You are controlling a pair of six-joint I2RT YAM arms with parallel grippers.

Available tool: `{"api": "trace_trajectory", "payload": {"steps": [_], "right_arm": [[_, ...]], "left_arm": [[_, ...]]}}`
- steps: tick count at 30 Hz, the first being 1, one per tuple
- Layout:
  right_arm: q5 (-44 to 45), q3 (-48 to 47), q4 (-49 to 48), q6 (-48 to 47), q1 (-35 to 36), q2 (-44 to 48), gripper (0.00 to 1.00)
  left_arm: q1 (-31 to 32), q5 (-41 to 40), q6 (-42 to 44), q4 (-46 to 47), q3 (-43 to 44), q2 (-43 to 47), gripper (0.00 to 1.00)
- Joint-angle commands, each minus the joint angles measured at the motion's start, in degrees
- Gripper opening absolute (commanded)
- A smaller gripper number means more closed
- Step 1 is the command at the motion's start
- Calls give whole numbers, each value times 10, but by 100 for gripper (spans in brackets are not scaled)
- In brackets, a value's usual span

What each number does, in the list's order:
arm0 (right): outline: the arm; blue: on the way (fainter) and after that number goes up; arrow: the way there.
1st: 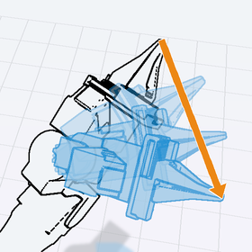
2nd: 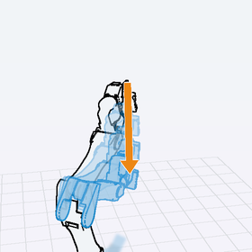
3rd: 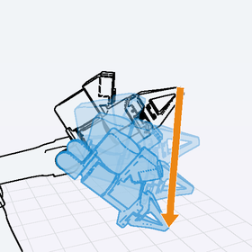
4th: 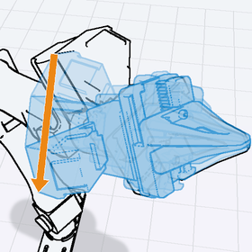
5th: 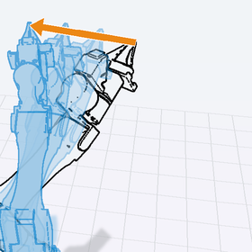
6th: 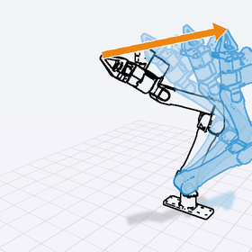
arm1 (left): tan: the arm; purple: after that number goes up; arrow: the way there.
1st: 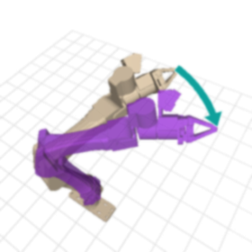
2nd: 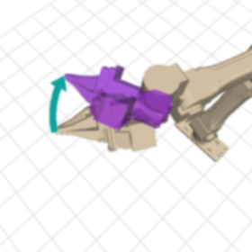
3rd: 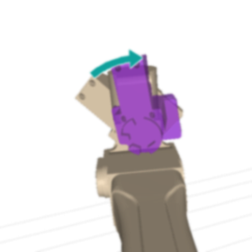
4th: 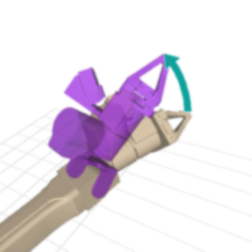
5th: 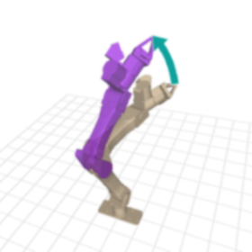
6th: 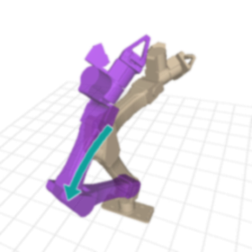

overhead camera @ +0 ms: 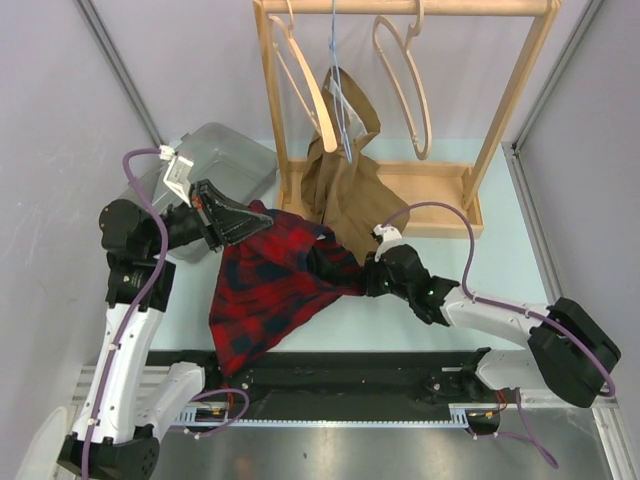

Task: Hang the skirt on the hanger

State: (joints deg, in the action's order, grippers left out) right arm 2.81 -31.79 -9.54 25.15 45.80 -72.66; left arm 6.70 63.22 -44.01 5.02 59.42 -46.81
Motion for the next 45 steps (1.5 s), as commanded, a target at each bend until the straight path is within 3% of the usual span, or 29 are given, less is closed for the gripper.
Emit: {"api": "trace_trajectory", "payload": {"steps": [1,7,15,19,27,30,34,37,38,40,43,45], "right_arm": [[42,-24,-21,34,-9,36,0],[158,-95,140,-11,-40,167,0],[130,-313,394,-47,-119,187,0],[116,-362,502,-41,-124,169,0],[135,-282,569,20,-172,169,0],[100,-248,569,25,-210,162,0],[68,-243,562,19,-222,138,0],[54,-250,564,17,-222,122,0],[46,-252,564,16,-222,117,0],[39,-252,562,13,-222,110,0],[19,-253,562,10,-220,88,0],[16,-256,564,10,-215,70,0]], "left_arm": [[6,-19,-6,47,18,-7,0],[6,-33,3,52,5,-24,0],[6,-97,-5,40,-40,-20,0],[5,-142,10,5,-91,9,0],[-2,-322,-13,-30,-289,136,0],[-3,-364,-34,-30,-333,168,0],[-3,-361,-16,-80,-348,168,2],[-3,-375,32,-145,-322,158,39],[-3,-382,57,-162,-313,158,60],[-4,-408,79,-215,-286,157,82],[-4,-448,117,-259,-248,149,96],[-3,-418,125,-258,-229,134,96]]}}
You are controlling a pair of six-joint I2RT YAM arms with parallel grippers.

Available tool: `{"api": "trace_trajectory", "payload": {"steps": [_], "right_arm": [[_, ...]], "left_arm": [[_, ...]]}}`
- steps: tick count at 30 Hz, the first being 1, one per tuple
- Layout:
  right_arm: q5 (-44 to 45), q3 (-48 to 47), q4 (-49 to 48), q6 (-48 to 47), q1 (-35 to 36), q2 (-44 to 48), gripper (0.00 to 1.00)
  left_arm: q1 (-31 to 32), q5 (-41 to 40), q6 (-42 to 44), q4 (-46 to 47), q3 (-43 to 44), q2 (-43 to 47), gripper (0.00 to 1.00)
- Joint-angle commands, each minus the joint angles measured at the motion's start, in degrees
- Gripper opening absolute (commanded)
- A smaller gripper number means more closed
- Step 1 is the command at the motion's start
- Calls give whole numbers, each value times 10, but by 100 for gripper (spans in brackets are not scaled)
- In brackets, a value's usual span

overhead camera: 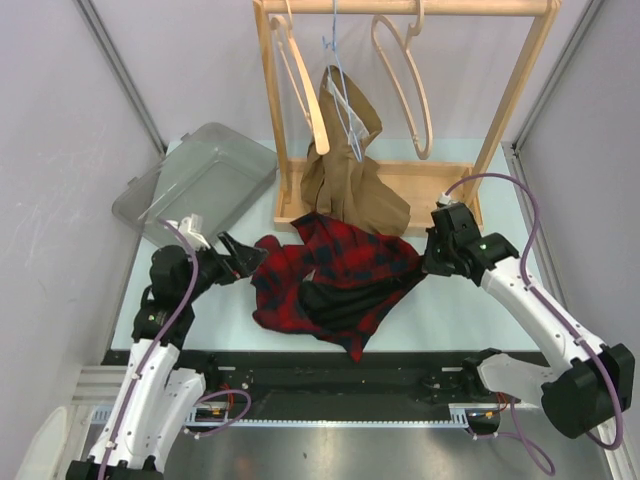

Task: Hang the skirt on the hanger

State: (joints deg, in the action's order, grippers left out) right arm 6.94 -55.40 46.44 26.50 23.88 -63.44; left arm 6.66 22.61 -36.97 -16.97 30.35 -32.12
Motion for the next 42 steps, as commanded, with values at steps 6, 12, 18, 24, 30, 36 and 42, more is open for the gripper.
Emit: {"api": "trace_trajectory", "payload": {"steps": [6,12,18,24,30,36,42], "right_arm": [[-25,-33,1,0,13,-55,0],[-24,-40,-11,7,16,-69,0],[-25,-29,-21,17,18,-75,0],[-22,-25,-29,29,26,-85,0],[-11,-23,-38,44,36,-92,0],[3,-16,-49,60,46,-95,0],[4,-17,-57,64,47,-105,2]], "left_arm": [[14,238,68,7,94,-72,97],[101,217,205,-183,152,-46,97],[188,209,149,-179,106,30,96],[376,15,49,-117,43,40,92],[550,-291,-12,-133,55,-62,91],[704,-460,-42,-163,82,-159,99],[838,-560,-66,-231,136,-292,100]]}}
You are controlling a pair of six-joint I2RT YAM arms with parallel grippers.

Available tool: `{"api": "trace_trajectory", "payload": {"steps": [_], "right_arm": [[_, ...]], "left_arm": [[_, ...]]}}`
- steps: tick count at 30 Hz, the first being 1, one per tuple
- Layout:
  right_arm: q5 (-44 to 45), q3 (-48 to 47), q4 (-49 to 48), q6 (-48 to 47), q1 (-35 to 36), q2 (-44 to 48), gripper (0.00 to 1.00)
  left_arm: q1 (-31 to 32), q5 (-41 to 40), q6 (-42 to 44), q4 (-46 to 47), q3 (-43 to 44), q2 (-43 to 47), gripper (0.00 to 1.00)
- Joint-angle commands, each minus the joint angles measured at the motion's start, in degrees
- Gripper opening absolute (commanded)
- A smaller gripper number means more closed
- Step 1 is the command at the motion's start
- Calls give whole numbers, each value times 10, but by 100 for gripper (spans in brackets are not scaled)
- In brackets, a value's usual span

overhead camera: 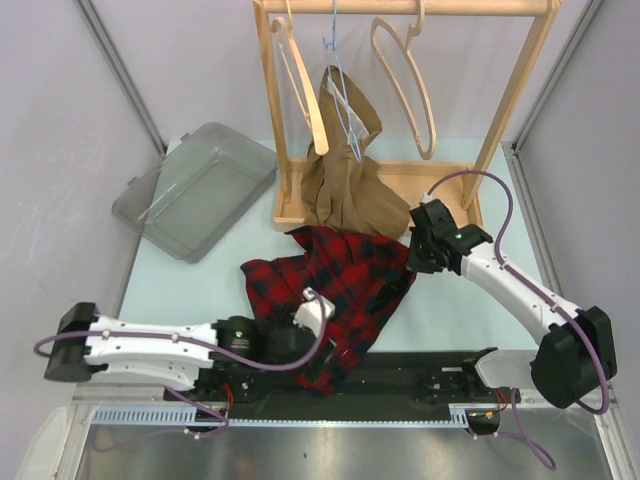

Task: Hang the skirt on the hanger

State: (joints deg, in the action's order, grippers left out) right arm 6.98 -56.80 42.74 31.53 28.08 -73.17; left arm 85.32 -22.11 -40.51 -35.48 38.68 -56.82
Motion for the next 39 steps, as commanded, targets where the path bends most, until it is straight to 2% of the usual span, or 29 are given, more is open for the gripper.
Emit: {"api": "trace_trajectory", "payload": {"steps": [1,7,16,19,20,23,25,26,28,31,32,34,35,37,39], "right_arm": [[2,-3,-20,13,5,-10,3],[0,1,-22,13,8,-19,7],[-2,1,-21,7,8,-18,11],[-1,2,-21,6,8,-17,11],[0,1,-20,6,8,-16,11],[2,1,-20,7,8,-12,12],[4,1,-21,8,7,-8,11],[4,1,-20,10,7,-8,11],[5,2,-15,11,6,-3,12],[14,2,-6,10,3,8,10],[17,3,-3,10,1,12,6],[19,2,6,11,-7,21,0],[18,-1,10,13,-10,32,0],[23,-8,25,13,-16,43,0],[27,-28,33,10,-19,66,0]], "left_arm": [[73,-126,-29,-50,59,-55,99],[113,-129,-11,-36,83,-110,100],[131,-137,4,-31,121,-208,100],[143,-191,-47,-97,150,-263,100],[147,-202,-63,-147,170,-281,100],[156,-229,-157,-243,202,-337,97],[161,-240,-193,-285,212,-352,88],[161,-244,-223,-318,217,-352,77],[160,-248,-240,-341,215,-337,68],[145,-235,-252,-345,193,-281,38],[139,-230,-257,-343,176,-263,19],[110,-221,-257,-339,156,-205,3],[96,-221,-250,-339,143,-185,0],[55,-229,-233,-341,141,-118,0],[5,-235,-177,-333,160,-48,0]]}}
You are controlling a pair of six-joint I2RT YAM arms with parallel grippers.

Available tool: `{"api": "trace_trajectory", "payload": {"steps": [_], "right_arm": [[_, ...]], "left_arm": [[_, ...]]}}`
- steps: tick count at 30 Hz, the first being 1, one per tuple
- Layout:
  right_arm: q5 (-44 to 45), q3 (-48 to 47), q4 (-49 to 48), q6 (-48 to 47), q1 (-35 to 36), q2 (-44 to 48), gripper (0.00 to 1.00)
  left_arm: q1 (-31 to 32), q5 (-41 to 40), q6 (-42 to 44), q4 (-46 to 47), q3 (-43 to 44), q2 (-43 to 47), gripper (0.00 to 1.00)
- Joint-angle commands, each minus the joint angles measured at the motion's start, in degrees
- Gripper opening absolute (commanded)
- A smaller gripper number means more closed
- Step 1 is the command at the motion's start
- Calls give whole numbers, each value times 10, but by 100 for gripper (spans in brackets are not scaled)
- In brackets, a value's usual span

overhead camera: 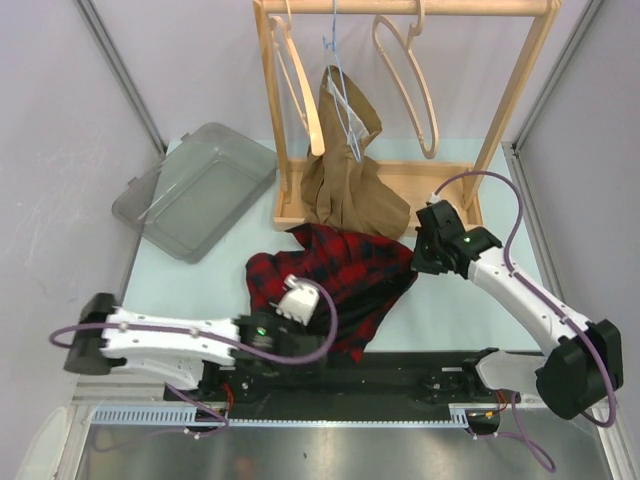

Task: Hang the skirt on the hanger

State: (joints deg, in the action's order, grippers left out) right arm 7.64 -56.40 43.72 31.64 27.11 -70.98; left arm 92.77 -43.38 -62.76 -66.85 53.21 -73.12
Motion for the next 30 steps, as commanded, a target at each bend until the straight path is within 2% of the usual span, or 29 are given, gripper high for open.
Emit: {"api": "trace_trajectory", "payload": {"steps": [1,4,5,7,14,19,22,24,27,30], "right_arm": [[19,-41,29,6,-12,52,0],[11,-100,40,-3,-14,83,0],[5,-120,44,-9,-13,88,0],[-4,-186,57,-14,-12,90,0],[-28,-389,107,-35,7,64,0],[-29,-490,144,-36,22,44,0],[-28,-480,144,-22,26,52,0],[-25,-440,141,-15,26,68,0],[-18,-349,125,-3,26,87,0],[4,-246,116,12,22,95,0]], "left_arm": [[-86,-24,66,-8,25,137,0],[-146,-11,181,34,79,215,0],[-169,-7,239,43,112,227,0],[-187,-5,293,49,151,236,0],[-228,-57,471,44,403,163,0],[-231,-57,541,109,502,140,0],[-232,-49,549,116,510,141,0],[-233,-34,539,107,498,145,0],[-239,-2,512,111,436,156,0],[-268,64,467,136,323,179,0]]}}
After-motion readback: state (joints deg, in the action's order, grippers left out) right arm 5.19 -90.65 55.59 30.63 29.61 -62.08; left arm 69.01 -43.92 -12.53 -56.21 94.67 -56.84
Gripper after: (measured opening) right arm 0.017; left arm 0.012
